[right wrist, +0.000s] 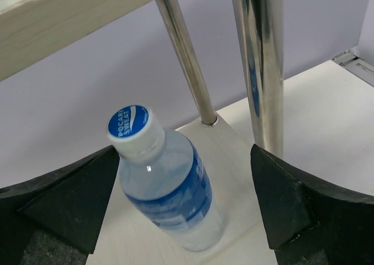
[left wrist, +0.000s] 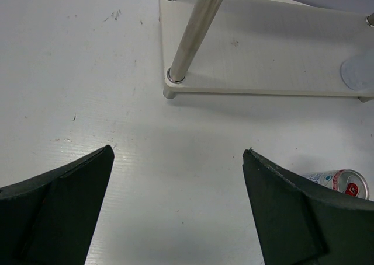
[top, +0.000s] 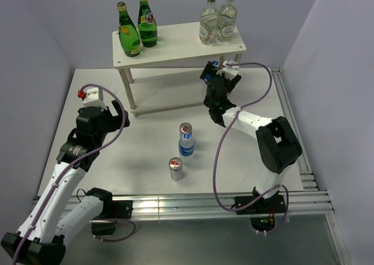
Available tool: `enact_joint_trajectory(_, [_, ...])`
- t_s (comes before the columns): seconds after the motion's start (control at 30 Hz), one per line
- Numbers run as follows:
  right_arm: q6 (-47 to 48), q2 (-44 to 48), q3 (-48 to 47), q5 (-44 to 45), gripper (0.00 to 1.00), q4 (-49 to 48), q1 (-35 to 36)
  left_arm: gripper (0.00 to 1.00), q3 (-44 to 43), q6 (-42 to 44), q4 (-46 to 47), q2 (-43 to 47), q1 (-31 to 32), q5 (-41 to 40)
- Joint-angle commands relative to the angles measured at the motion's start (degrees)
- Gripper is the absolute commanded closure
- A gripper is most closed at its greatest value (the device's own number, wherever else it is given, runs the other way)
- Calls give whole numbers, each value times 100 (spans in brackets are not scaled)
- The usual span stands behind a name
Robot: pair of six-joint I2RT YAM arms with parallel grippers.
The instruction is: Place and organize the beverage onto the shelf
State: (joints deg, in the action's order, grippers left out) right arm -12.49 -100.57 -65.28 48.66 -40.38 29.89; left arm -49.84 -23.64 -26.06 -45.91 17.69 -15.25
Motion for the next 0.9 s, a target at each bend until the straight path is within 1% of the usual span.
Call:
enact_joint_trajectory(0.0, [71, 626, 295, 258, 0, -427, 166, 1, 1, 61, 198, 109, -29, 74])
enact_joint_trajectory(0.17, [308, 1153, 717, 258, 0, -629, 315, 1, 10, 61, 198, 161, -29, 57])
enact_joint_trajectory(0.23, [388, 1233, 744, 258, 0, -629, 368, 1, 10, 61, 198, 179, -29, 74])
enact_joint_trajectory(0.4, [432, 1373, 770, 407, 0, -445, 386, 1, 19, 61, 207, 249, -29, 57])
enact_joint_trajectory(0.47, [344, 1636, 910, 573, 0, -296, 447, 1, 19, 78, 198, 258, -29, 57])
enact_joint_trajectory(0.57, [169, 2075, 1025, 863, 0, 466, 631, 1, 10, 79, 207, 258, -29, 74])
enact_joint_trajectory(0.63, [211, 2357, 1174, 986, 0, 645, 833, 1, 10, 79, 207, 258, -29, 83])
enact_joint_trajectory(0.7, [334, 2884, 1499, 1197, 0, 846, 1298, 1, 10, 79, 216, 241, -29, 101])
enact_joint_trajectory(0.73, [239, 3086, 1587, 1181, 0, 1074, 1465, 1, 10, 70, 198, 240, -38, 92])
enact_joint_trajectory(0.77, [47, 3479, 1666, 1120, 0, 1424, 1772, 1, 1, 70, 198, 240, -38, 101])
enact_joint_trajectory(0.8, [-416, 3683, 1702, 1049, 0, 2185, 1923, 1, 1, 70, 207, 232, -38, 109])
enact_joint_trajectory(0.87, [-779, 4262, 1947, 576, 0, 2796, 2195, 1, 10, 61, 198, 240, -47, 118])
